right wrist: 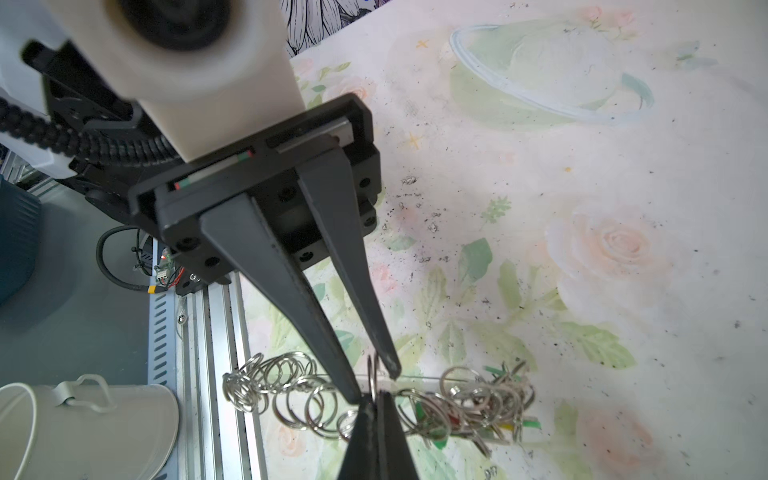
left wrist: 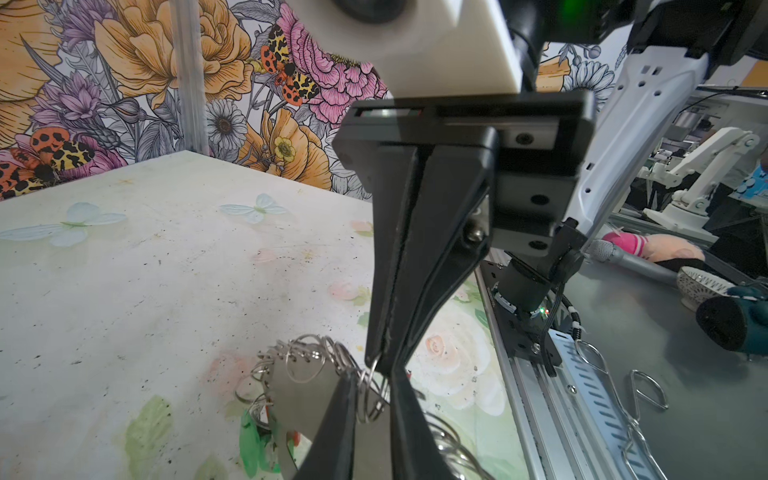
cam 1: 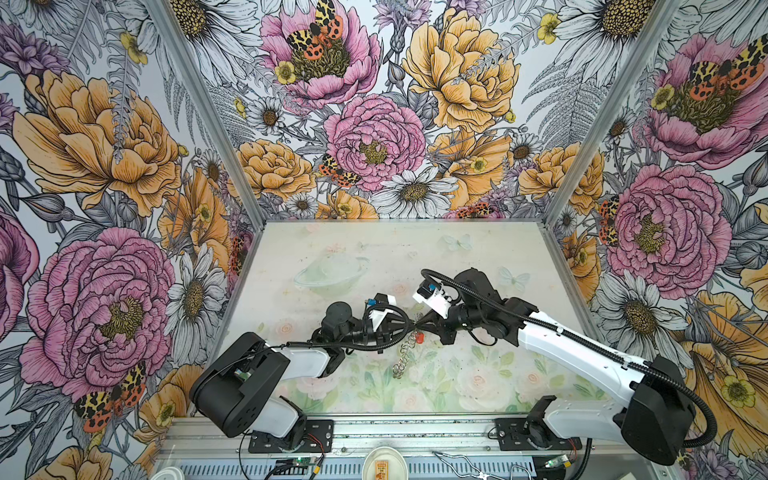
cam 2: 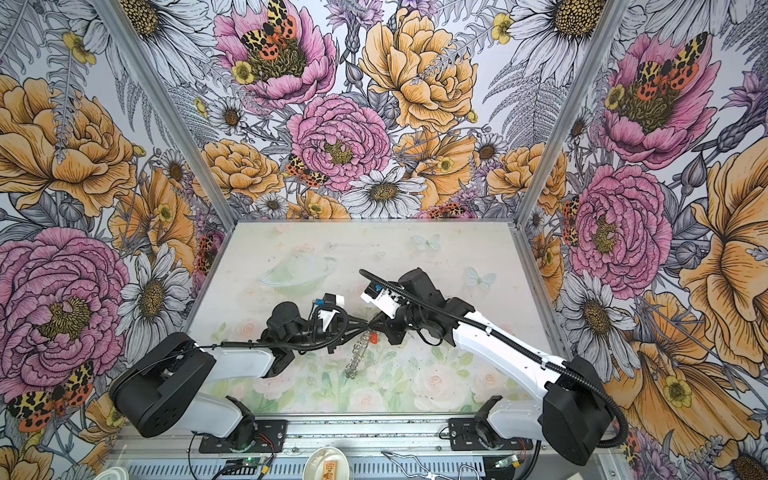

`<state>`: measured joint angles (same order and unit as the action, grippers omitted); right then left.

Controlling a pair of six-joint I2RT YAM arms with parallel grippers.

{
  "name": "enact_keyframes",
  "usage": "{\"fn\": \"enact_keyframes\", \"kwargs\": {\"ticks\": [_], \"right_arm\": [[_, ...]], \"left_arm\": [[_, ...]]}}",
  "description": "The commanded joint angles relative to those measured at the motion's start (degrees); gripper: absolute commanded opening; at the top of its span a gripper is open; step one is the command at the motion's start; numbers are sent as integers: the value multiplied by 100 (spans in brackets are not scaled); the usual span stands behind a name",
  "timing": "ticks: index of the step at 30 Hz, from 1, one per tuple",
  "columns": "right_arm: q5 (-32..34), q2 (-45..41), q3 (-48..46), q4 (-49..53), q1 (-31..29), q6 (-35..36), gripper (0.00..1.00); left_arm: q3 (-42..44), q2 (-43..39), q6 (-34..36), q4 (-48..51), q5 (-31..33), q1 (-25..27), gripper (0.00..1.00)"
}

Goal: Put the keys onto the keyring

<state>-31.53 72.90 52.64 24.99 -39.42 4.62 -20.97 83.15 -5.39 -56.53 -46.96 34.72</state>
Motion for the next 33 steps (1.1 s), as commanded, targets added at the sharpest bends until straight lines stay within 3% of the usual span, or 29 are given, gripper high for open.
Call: {"fn": "enact_keyframes", "kwargs": {"ticks": [1,4,9,14,18,26,33], "right_arm": [[-216,7,246,-199,-46,109,0],[-180,-1,236,-197,-52,135,0],[-36,-55,225,-229,-42,147,0],[-52,-309,138,-287,309,-37,17],[-55,-448,-6,-345,510,-141,21],[19,-545,-317,-617,490,-278,19],[-444,-525,-430,-752,484,-247,18]], "left_arm": [[-143,73,104,103,-44,44,9],[-178,112,53,125,-59,57,0],[-149,157,-20,-60,77,104,0],[3,220,-288,-751,345,96,0],[73,405,-608,-1446,418,94,0],[45,544,-802,-1934,618,166,0],[-11,530,-802,-1965,592,193,0]]}}
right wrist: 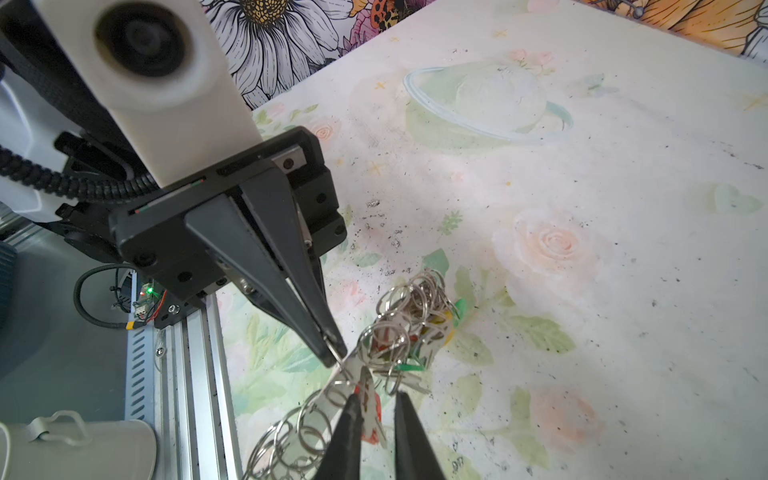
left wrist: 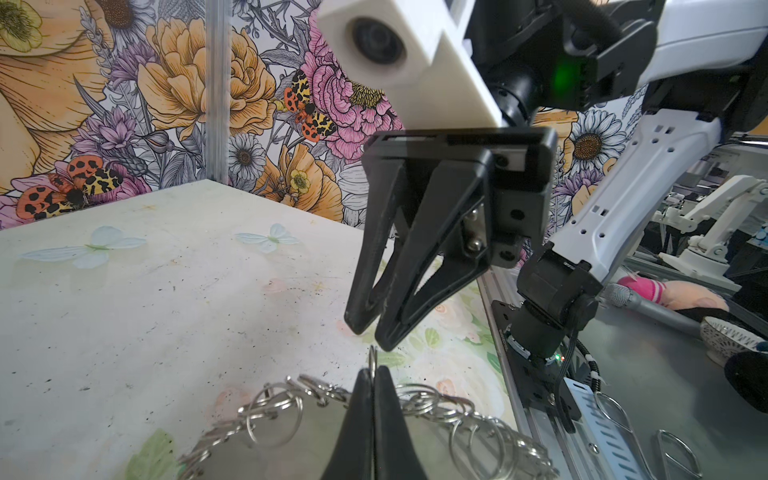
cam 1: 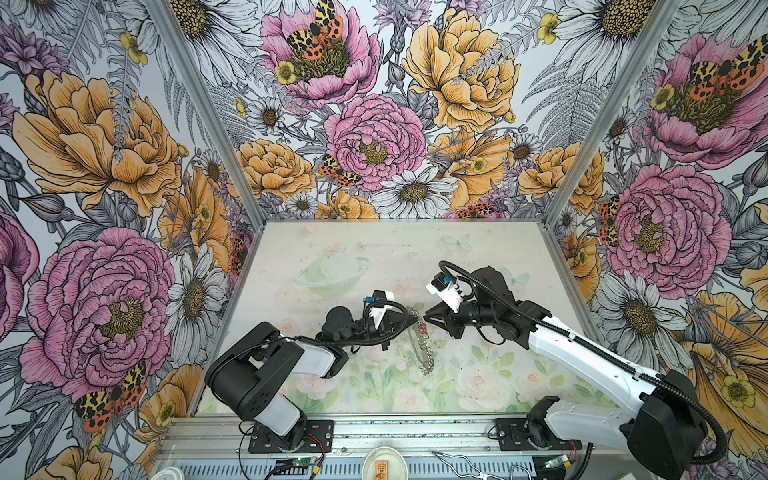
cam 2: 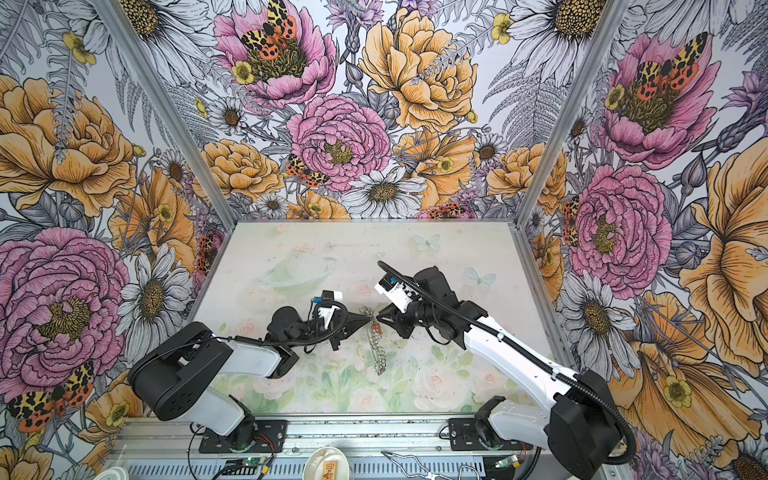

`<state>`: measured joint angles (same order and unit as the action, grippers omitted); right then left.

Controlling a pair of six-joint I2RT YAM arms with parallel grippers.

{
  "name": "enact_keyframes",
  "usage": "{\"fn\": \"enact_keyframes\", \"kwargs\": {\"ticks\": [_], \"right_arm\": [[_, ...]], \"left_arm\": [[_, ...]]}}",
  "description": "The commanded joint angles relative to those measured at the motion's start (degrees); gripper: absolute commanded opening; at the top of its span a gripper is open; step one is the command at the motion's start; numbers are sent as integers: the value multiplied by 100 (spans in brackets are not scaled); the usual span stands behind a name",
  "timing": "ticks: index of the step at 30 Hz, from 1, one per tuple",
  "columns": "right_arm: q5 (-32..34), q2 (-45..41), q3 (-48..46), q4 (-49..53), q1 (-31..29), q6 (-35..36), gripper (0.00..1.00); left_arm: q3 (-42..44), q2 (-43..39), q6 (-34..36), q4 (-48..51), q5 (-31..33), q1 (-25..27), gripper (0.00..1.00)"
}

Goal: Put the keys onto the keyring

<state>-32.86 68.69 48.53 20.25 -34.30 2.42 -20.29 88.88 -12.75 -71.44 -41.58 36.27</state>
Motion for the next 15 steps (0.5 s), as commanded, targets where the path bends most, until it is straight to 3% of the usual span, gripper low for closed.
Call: {"fn": "enact_keyframes", "kwargs": {"ticks": [1,15], "right_arm": [[-422,-104,-33,-305,-24,-26,18],[-670,-62,-37,-417,-41,-31,14]], "left_arm": [[-80,-29,-76,-499,26,54,0],[-133,12,-256,-759,-460,99,0]]}}
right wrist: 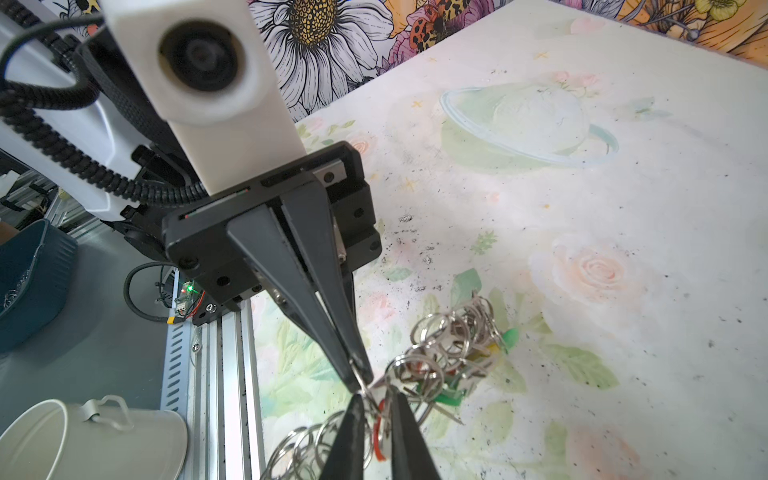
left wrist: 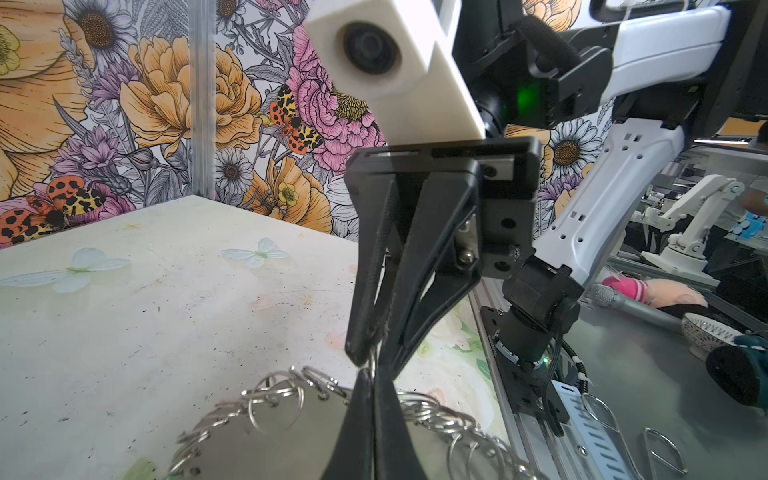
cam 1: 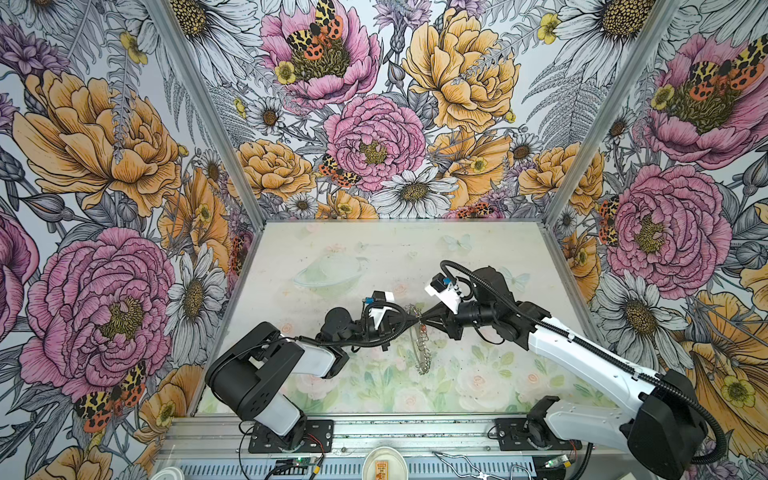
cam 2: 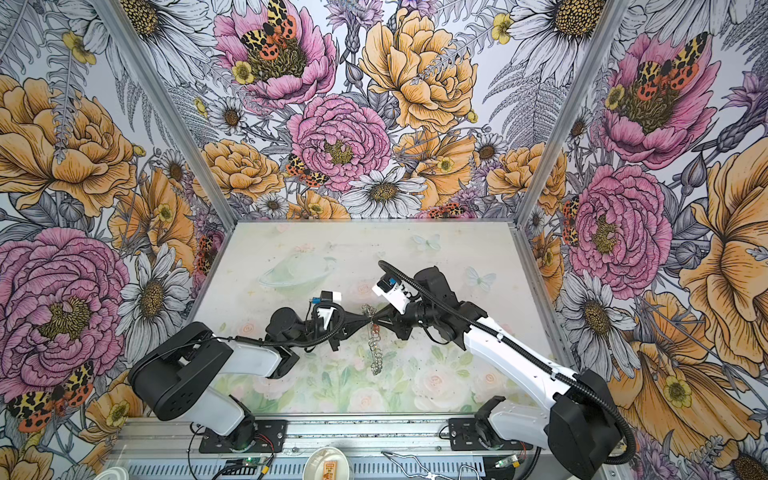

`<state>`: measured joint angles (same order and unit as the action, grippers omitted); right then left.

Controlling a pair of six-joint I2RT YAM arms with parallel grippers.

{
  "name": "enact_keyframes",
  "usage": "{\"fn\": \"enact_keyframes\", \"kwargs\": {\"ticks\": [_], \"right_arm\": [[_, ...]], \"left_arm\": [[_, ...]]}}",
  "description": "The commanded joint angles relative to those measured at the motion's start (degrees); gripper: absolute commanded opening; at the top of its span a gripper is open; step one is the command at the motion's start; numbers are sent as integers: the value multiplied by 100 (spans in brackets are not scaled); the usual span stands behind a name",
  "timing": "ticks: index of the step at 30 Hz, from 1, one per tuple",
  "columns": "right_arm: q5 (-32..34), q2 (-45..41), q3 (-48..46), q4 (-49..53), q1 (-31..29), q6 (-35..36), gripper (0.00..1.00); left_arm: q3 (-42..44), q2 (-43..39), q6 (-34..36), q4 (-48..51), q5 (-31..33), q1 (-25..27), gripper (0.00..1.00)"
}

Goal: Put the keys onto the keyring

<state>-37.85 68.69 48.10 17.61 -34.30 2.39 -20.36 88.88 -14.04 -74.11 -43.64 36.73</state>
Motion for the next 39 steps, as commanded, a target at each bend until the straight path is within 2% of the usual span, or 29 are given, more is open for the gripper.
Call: {"fn": "enact_keyframes", "kwargs": {"ticks": [1,7,12,17,22,31,39], "right_arm": [[-192,-50,7,-161,-47,-28,14],[-291,-55,7,-146,-101,-14,0],[33,-160,67,-91,-181,11,0],[543,-93,469,634,-321,358,0],[719,134,857,1279,-434,735,0],[761,457,1378,1842,-592,1068,0],[660,511,1369,1834,-613,1132,0]], "left_arm": [[-133,17,-126,-492,-275,54,0],[-127,42,-119,-521,-244,89,0],[-127,22,142,-87,-131,80,0],[-126,-407,761,1054,28,65,18],[-178,-782,1191,1981,74,67,22],[-239,-977,1422,2545,22,89,21],[-284,-867,1235,2339,-84,90,3]]}}
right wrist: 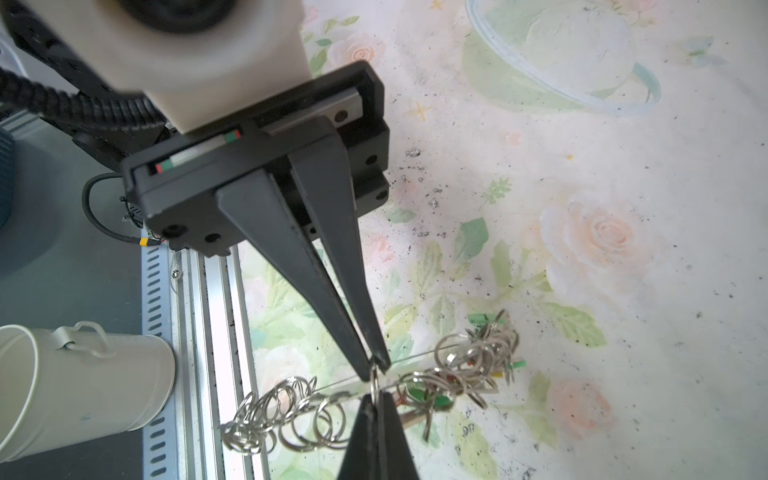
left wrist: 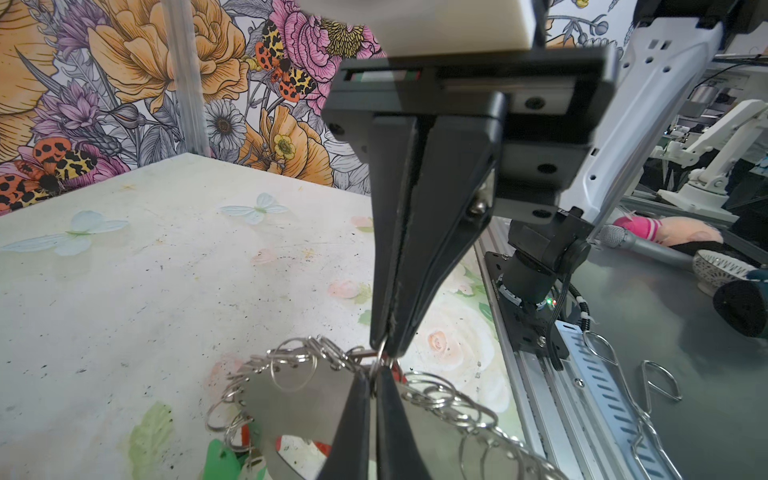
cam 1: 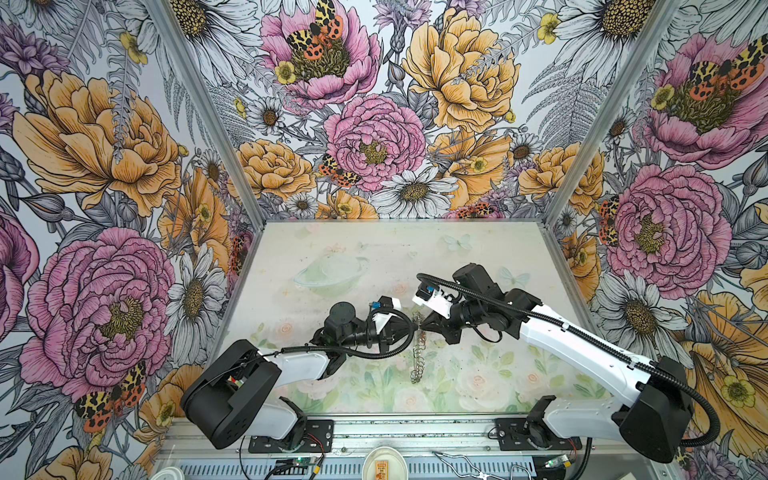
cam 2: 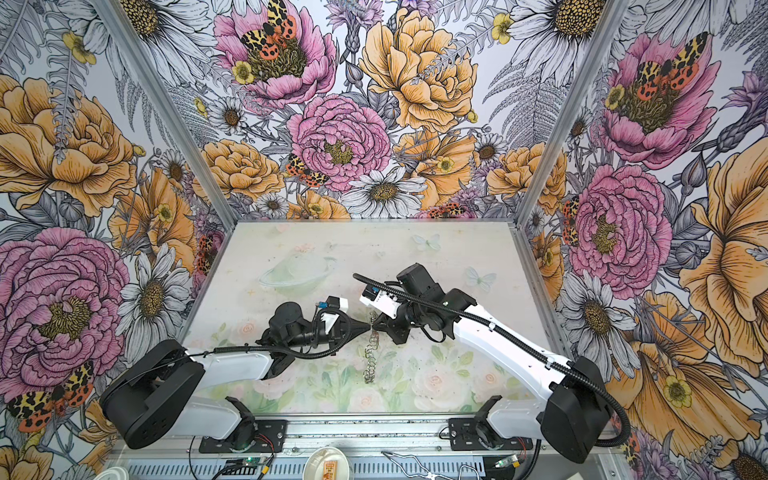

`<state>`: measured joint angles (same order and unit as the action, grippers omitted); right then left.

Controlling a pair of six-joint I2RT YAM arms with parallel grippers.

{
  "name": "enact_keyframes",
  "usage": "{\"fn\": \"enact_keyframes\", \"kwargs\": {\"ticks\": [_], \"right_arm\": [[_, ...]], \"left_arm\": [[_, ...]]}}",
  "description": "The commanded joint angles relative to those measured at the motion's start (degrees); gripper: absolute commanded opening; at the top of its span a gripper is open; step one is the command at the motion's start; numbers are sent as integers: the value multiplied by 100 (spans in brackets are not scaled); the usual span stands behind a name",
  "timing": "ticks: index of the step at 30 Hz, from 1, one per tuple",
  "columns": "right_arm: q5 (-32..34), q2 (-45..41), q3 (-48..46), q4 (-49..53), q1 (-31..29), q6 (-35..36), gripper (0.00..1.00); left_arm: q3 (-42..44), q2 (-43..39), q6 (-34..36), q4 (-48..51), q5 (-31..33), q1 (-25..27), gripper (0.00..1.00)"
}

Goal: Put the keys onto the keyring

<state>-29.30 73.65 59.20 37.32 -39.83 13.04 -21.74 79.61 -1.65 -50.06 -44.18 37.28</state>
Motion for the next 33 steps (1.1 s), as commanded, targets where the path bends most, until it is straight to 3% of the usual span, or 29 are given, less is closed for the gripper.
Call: {"fn": "enact_keyframes", "kwargs": {"ticks": [1,5,11,17,24,29,33], "right_arm": [[-206,20,259,-137,-60,67,0],[-254,19,250,-151,-60,67,0],[-393,93,307,-164,-60,11,0],[-436,143,322,-181,-60,-16,0],[-515,73,218,-394,64,-194,0],[-568,-359,-280,-1094,380,-589,20],[-666,-758,-840,-1832,622,-983,24]], "left_arm": [[-142,95,-43,-152,-37,32,2],[-125,227,-255,-521,-29,43,1],[-207,351,-245,-492,-106,146,8],[-208,335,-235,-478,-103,158,0],[-122,391,-428,-857,180,153,0],[-2,587,-744,-1520,431,140,0],[29,634,-848,-1764,535,135,0]]}}
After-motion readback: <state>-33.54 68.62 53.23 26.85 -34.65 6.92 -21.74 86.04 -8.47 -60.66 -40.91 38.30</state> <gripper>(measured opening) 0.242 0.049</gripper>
